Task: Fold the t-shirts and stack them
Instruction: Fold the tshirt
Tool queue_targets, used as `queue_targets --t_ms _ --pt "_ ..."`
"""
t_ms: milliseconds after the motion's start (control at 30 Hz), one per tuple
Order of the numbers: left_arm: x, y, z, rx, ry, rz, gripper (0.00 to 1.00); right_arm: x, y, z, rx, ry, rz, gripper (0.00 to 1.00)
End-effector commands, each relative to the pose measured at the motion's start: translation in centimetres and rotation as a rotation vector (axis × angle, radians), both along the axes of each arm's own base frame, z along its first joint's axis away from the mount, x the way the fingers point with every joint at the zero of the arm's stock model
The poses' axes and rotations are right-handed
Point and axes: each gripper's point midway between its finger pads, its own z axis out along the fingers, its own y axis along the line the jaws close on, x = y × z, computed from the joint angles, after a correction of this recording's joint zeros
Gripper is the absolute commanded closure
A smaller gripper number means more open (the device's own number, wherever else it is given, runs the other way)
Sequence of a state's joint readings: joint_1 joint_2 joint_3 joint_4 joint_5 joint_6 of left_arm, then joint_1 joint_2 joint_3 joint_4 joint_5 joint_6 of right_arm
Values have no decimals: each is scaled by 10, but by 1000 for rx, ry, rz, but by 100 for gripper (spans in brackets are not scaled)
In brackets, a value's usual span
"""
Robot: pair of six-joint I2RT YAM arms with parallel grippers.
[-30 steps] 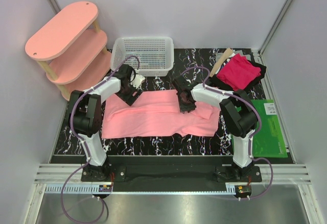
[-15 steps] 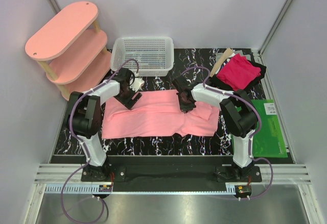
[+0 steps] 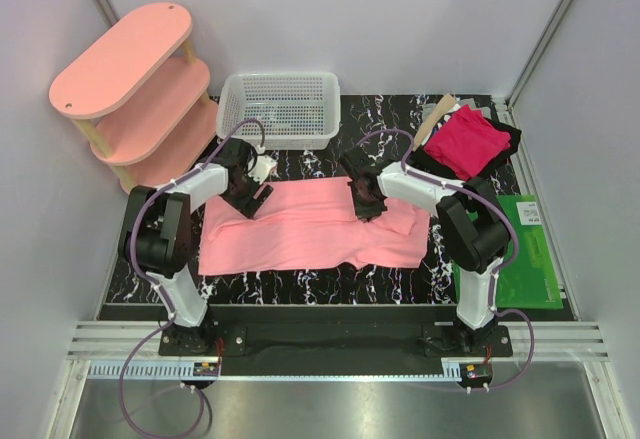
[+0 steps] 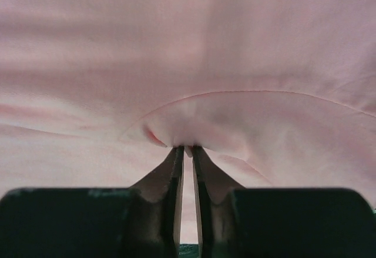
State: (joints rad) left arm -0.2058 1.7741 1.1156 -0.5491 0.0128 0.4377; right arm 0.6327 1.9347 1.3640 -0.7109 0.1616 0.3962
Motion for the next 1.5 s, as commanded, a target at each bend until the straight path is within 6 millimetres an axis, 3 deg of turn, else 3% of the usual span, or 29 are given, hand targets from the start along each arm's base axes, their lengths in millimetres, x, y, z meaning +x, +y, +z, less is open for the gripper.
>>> queue_targets --t_ms 0,133,367,667,1033,1200,1467 --pt "2 8 8 -9 -40 -5 22 8 1 18 19 -32 5 82" --pt "6 14 8 -12 -44 10 22 9 2 15 13 -25 2 82" --pt "10 10 13 -39 -48 14 22 7 2 7 12 -6 -3 87" --pt "31 7 40 -57 -106 21 21 5 6 18 46 -15 0 97" --pt "22 7 8 -57 2 38 22 4 6 19 53 -10 1 100" --pt "21 13 -3 -17 39 52 21 1 8 34 72 -16 13 100" --pt "25 13 -1 -17 34 54 22 -8 7 89 135 -63 27 100"
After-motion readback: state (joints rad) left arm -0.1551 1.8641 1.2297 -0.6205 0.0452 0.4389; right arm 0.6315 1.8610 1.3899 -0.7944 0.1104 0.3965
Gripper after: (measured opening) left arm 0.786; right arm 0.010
